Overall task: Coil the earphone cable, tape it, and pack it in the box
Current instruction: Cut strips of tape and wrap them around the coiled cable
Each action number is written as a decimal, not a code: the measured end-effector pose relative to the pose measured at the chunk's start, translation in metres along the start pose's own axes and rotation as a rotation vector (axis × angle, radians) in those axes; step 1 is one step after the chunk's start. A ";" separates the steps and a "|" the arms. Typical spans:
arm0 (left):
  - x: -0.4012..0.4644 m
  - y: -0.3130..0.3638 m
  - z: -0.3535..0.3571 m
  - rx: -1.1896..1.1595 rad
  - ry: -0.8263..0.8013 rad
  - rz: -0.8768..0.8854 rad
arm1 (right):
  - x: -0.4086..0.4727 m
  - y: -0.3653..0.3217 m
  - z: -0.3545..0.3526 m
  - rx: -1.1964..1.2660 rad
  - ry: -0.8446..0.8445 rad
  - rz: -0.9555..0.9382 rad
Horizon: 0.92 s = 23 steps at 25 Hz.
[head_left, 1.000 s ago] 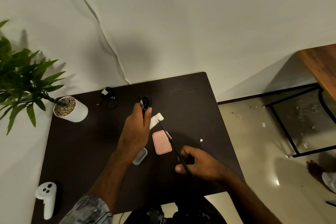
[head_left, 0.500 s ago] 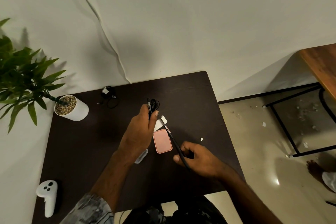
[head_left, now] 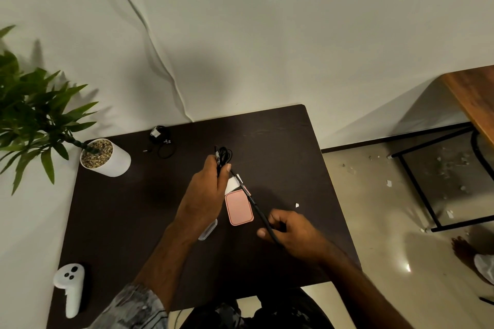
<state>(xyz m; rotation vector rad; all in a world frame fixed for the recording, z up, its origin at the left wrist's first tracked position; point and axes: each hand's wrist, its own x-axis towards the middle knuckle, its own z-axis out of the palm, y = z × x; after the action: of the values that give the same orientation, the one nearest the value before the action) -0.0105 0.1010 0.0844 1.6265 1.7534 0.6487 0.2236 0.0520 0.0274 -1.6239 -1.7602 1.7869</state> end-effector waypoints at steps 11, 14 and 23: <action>-0.001 -0.004 0.005 0.043 0.043 -0.045 | 0.019 0.045 -0.004 -0.248 0.177 0.197; -0.002 -0.002 0.011 0.042 0.017 -0.039 | 0.026 0.078 -0.001 -0.415 0.214 0.228; -0.007 -0.007 0.040 0.037 -0.132 -0.129 | 0.030 0.119 0.007 -0.031 0.255 0.315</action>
<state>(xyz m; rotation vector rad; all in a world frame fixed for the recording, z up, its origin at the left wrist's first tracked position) 0.0150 0.0906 0.0535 1.5297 1.7659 0.4411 0.2712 0.0339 -0.0845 -2.1321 -1.4936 1.5810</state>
